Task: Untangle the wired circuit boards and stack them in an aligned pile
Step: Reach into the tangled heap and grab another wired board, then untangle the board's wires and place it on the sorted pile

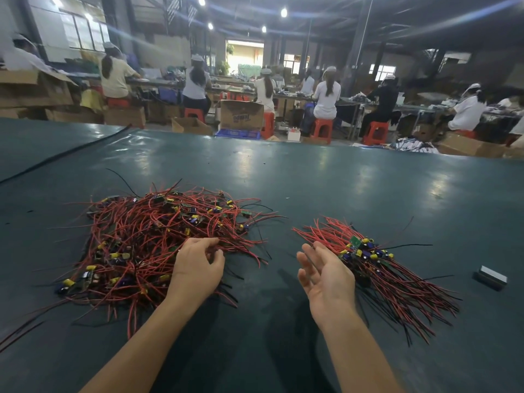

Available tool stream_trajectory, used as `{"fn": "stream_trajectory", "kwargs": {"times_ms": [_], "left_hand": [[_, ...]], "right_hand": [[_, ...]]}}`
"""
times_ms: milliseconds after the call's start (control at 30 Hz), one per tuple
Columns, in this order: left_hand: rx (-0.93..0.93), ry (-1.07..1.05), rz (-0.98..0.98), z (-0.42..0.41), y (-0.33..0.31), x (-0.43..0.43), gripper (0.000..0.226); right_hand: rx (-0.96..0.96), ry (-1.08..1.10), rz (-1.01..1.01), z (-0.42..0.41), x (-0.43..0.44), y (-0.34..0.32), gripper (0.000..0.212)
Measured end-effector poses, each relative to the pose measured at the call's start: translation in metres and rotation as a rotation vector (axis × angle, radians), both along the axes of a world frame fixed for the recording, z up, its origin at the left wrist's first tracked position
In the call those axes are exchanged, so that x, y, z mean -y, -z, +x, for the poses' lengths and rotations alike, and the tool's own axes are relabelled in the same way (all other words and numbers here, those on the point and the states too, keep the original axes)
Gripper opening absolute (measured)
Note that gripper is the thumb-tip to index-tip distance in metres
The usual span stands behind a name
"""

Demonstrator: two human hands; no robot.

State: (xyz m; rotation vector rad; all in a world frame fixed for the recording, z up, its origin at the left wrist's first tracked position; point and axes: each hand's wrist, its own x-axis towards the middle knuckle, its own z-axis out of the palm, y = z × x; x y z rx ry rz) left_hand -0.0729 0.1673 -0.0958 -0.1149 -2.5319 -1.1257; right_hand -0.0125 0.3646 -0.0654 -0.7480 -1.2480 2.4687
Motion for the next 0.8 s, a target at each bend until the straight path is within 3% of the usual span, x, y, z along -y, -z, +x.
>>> {"fn": "stream_trajectory", "kwargs": {"times_ms": [233,467,633,733,800], "left_hand": [[-0.257,0.04,0.115,0.011,-0.009,-0.007,0.009],[-0.5,0.42,0.177,0.035,-0.019,-0.03,0.007],[-0.337,0.743,0.206,0.048,-0.013,-0.038,0.013],[-0.218,0.768,0.277,0.05,-0.012,-0.039,0.017],[-0.121,0.706,0.429,0.047,-0.013,-0.041,0.021]], "right_hand": [[-0.001,-0.017,-0.001,0.0,0.003,0.0,0.013],[-0.002,-0.308,0.143,-0.002,0.022,0.0,0.02],[-0.006,-0.296,0.206,-0.003,0.032,0.007,0.014],[0.003,-0.258,0.204,-0.001,0.029,0.008,0.015],[-0.011,-0.261,0.178,-0.001,0.028,0.005,0.022]]}}
